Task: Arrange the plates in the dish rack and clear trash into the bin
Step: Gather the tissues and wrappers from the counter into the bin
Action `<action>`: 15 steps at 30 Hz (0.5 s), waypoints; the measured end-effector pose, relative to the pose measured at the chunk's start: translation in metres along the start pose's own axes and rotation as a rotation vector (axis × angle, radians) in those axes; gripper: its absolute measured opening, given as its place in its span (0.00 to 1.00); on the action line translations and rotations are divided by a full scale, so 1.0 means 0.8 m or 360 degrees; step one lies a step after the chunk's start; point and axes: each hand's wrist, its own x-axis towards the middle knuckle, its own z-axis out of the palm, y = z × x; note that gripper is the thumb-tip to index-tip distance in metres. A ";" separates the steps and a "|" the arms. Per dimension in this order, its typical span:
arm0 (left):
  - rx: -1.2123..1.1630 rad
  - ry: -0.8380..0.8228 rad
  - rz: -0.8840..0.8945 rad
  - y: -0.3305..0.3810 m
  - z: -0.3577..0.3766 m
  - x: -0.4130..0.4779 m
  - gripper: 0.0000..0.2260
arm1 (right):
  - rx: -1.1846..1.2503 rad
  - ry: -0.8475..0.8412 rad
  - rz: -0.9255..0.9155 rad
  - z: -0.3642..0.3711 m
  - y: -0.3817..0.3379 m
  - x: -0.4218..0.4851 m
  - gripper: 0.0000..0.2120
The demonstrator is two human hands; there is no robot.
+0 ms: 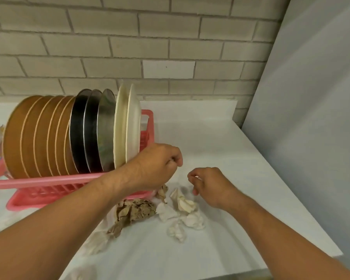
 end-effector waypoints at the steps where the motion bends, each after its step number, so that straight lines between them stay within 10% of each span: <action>1: 0.0001 -0.0034 -0.0006 -0.002 -0.003 -0.007 0.13 | -0.0040 0.0026 -0.0012 0.004 -0.003 -0.005 0.11; 7: 0.0022 0.0038 -0.0166 -0.008 0.004 -0.038 0.11 | -0.0629 -0.0090 0.0225 0.033 -0.031 -0.024 0.31; 15: 0.0853 -0.0154 -0.0296 0.004 0.065 -0.048 0.05 | -0.0538 -0.0014 0.0259 0.030 -0.016 -0.012 0.13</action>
